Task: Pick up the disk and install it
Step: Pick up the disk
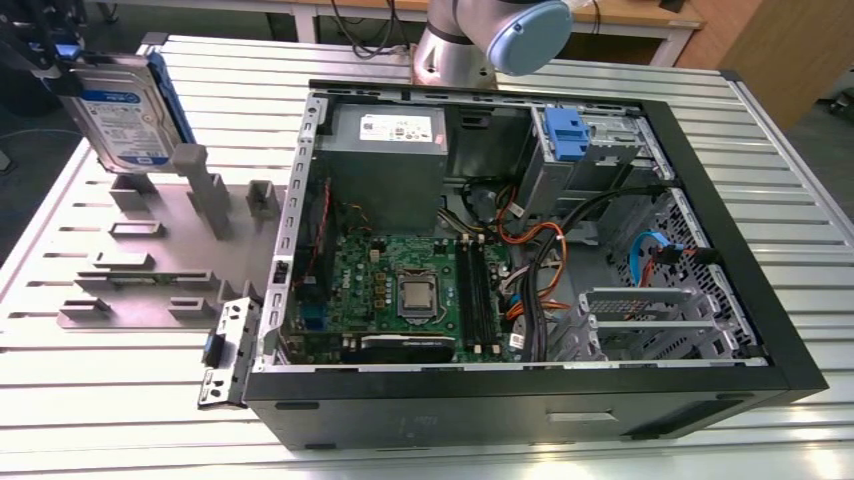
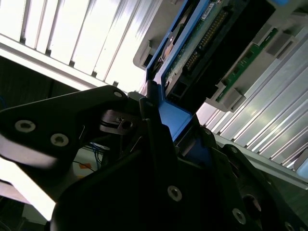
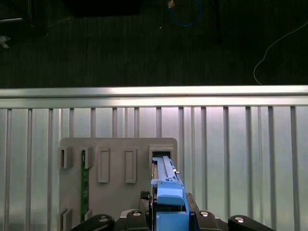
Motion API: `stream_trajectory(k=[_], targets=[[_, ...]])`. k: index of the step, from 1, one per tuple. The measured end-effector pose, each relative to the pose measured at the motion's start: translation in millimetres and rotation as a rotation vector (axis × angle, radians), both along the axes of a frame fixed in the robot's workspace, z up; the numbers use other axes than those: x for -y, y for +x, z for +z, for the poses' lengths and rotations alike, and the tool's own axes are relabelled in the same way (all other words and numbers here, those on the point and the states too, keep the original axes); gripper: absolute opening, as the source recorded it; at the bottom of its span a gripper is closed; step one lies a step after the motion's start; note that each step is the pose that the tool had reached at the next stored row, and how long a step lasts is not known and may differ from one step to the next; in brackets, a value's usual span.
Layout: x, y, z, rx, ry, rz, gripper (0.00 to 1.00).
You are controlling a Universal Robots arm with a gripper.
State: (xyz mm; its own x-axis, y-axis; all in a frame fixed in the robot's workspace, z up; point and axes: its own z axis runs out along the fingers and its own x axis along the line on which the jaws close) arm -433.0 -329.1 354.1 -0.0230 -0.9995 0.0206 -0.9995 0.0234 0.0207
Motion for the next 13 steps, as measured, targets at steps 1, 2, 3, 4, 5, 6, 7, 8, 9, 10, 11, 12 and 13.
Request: stream_trajectory(k=[1, 2, 3, 4, 5, 6, 7, 8, 9, 10, 11, 12, 13], targets=[[0.0, 0.0, 0.4, 0.0, 0.0, 0.0, 0.36], [0.0, 0.0, 0.6, 0.0002, 0.0001, 0.0, 0.36], [0.0, 0.0, 0.8, 0.0003, 0.0001, 0.0, 0.36], [0.0, 0.0, 1.1, 0.0002, 0.0, 0.0, 0.36], [0.0, 0.0, 1.3, 0.0001, 0.0, 0.0, 0.36], [0.0, 0.0, 1.5, 0.0001, -0.0001, 0.0, 0.36], [0.0, 0.0, 1.6, 0.0002, 0.0, 0.0, 0.36], [0.0, 0.0, 1.8, 0.0001, 0.0, 0.0, 0.36], [0.0, 0.0, 2.0, 0.0001, -0.0001, 0.0, 0.36], [0.0, 0.0, 2.2, 0.0, -0.0001, 0.0, 0.36], [0.0, 0.0, 2.4, 0.0, -0.0001, 0.0, 0.36], [0.0, 0.0, 2.6, 0.0, -0.0001, 0.0, 0.36], [0.0, 0.0, 2.8, 0.0001, -0.0001, 0.0, 0.36]])
